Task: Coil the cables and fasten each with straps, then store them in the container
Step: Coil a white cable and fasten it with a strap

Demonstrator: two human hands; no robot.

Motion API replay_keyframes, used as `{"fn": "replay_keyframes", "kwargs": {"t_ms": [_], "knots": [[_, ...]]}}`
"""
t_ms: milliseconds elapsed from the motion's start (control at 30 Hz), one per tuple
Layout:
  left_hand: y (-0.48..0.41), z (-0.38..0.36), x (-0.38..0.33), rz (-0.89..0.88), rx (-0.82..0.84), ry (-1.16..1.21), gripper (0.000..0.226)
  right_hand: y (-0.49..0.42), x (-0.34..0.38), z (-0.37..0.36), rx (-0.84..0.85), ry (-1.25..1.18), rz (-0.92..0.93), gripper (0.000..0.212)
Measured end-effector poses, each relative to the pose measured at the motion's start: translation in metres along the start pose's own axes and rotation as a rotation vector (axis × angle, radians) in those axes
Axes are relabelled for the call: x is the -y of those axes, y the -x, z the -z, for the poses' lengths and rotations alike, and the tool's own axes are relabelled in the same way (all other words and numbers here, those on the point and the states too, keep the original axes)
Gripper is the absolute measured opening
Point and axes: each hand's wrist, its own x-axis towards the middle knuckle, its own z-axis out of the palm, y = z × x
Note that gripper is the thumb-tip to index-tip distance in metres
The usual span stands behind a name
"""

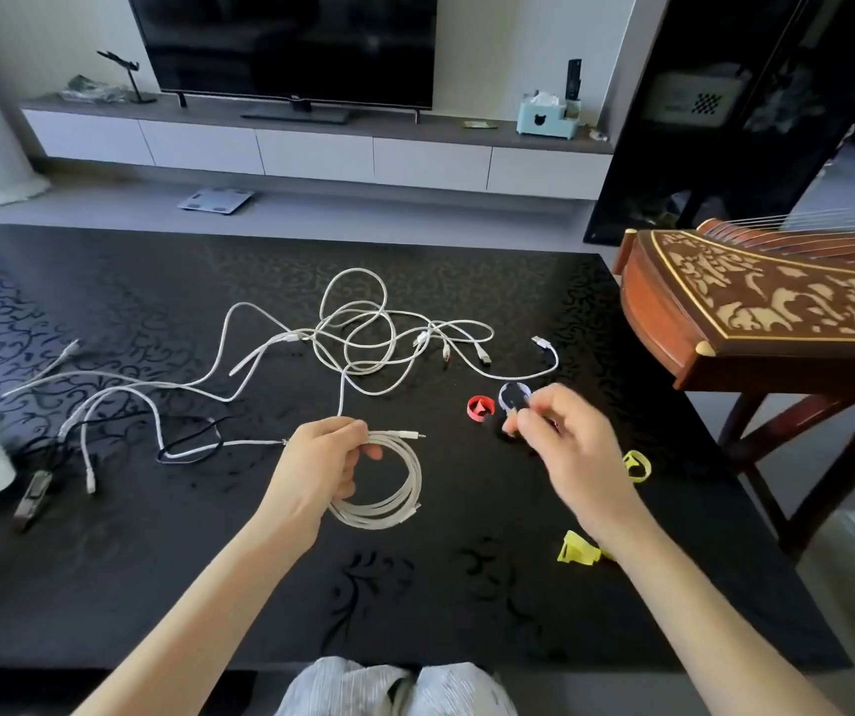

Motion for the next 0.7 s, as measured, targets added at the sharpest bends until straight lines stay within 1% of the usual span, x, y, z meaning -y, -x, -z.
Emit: {"fn": "replay_keyframes", "kwargs": {"t_ms": [33, 67, 100, 133, 167, 200, 233, 267, 333, 367, 400, 533, 600, 700], "knots": [[0.001, 0.000, -0.002, 0.002, -0.005, 0.007, 0.035, 0.002, 0.022, 0.006, -0.019, -0.259, -0.077, 0.026], [0.003, 0.000, -0.003, 0.004, -0.011, 0.010, 0.034, 0.003, 0.041, 0.012, -0.045, -0.452, -0.120, 0.031], [0.005, 0.000, -0.005, 0.005, -0.015, 0.009, 0.034, 0.006, 0.054, 0.016, -0.069, -0.568, -0.138, 0.034], [0.007, -0.001, -0.007, 0.005, -0.019, 0.007, 0.033, 0.009, 0.065, 0.018, -0.070, -0.601, -0.137, 0.033], [0.009, -0.002, -0.008, 0.004, -0.020, 0.006, 0.033, 0.013, 0.072, 0.017, -0.038, -0.552, -0.124, 0.031], [0.012, -0.003, -0.011, 0.002, -0.017, 0.009, 0.033, 0.019, 0.075, 0.012, 0.022, -0.438, -0.089, 0.026], [0.015, -0.005, -0.013, -0.004, -0.016, 0.016, 0.032, 0.026, 0.074, 0.005, 0.087, -0.262, -0.003, 0.021], [0.016, -0.007, -0.016, -0.012, -0.015, 0.026, 0.031, 0.033, 0.070, -0.004, 0.136, -0.029, 0.134, 0.017], [0.021, -0.009, -0.024, -0.040, -0.037, 0.040, 0.028, 0.042, 0.060, -0.022, 0.124, 0.432, 0.434, 0.008], [0.023, -0.011, -0.027, -0.056, -0.051, 0.042, 0.027, 0.045, 0.054, -0.030, 0.111, 0.589, 0.525, 0.005], [0.026, -0.012, -0.031, -0.071, -0.059, 0.042, 0.026, 0.045, 0.051, -0.037, 0.109, 0.701, 0.561, 0.007], [0.036, -0.021, -0.040, -0.078, -0.062, 0.065, 0.017, 0.033, 0.050, -0.054, -0.040, 0.971, 0.601, 0.029], [0.039, -0.024, -0.043, -0.036, -0.062, 0.126, 0.018, 0.027, 0.051, -0.060, -0.176, 1.020, 0.624, 0.035], [0.043, -0.024, -0.050, 0.003, -0.007, 0.174, 0.023, 0.025, 0.050, -0.067, -0.343, 1.045, 0.681, 0.037]]}}
